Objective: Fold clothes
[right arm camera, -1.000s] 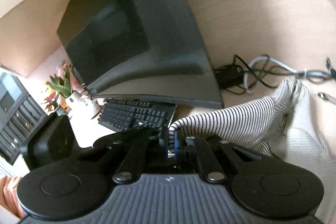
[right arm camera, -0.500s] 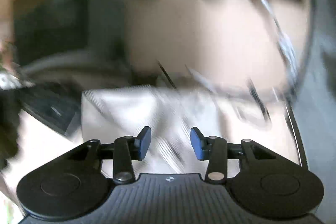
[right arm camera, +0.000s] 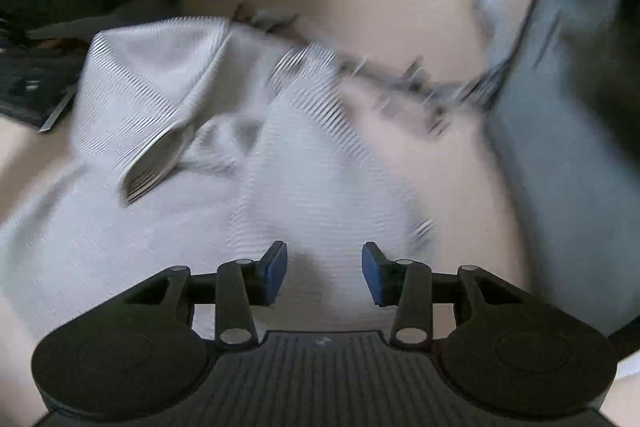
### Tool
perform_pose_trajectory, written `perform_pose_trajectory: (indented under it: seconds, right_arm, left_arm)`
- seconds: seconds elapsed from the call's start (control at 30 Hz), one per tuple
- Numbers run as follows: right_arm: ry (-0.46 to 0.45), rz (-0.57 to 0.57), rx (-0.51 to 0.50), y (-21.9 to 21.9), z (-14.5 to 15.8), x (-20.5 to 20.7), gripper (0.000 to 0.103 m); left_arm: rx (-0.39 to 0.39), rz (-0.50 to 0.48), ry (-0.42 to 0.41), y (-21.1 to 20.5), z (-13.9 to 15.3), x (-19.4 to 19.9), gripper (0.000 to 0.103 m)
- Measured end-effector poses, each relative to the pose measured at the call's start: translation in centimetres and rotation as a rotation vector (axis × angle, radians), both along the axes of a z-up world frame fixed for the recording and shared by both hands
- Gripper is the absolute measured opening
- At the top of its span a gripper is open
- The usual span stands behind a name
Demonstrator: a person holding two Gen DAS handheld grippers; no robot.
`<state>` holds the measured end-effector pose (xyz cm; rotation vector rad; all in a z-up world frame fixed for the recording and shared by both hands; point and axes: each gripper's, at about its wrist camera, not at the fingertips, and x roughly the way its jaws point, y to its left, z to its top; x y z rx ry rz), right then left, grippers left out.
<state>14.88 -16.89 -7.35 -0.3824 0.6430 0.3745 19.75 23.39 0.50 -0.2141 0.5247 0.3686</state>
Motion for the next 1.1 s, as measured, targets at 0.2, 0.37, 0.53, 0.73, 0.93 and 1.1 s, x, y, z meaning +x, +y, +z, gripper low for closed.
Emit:
perform_pose_trajectory:
  seconds: [0.2,0.37,0.53,0.73,0.93,1.1]
  right_arm:
    - [0.025,0.03,-0.002,4.9,-0.9,1.6,0.062]
    - [-0.005,0.096,-0.209,5.8,-2.5,3.7,0.007]
    - [-0.24,-0.235,-0.312,0.6,1.8,7.2,0.01]
    - [-0.026,-0.194,0.118,-2.5,3.2,5.3,0.039]
    - [0.242,-0.006,0.264,-2.2,-1.4,3.2,0.042]
    - [0.279,0.046,0.288,-3.0,-3.1,2.1,0.043]
  left_arm:
    - [-0.135,-0.193,0.007,-3.8,0.6,0.2,0.049]
    - [-0.155,-0.499,0.067,-9.9,-0.4,-0.3,0.077]
    - [-0.142,-0.691,0.064,-14.9,-0.7,0.0,0.096]
    - [-0.045,-0.744,0.06,-18.7,-3.3,0.7,0.099]
    - [0.091,-0.755,0.127,-19.5,-6.9,1.2,0.099]
    - [0.107,-0.742,0.209,-18.4,-9.5,-0.1,0.103]
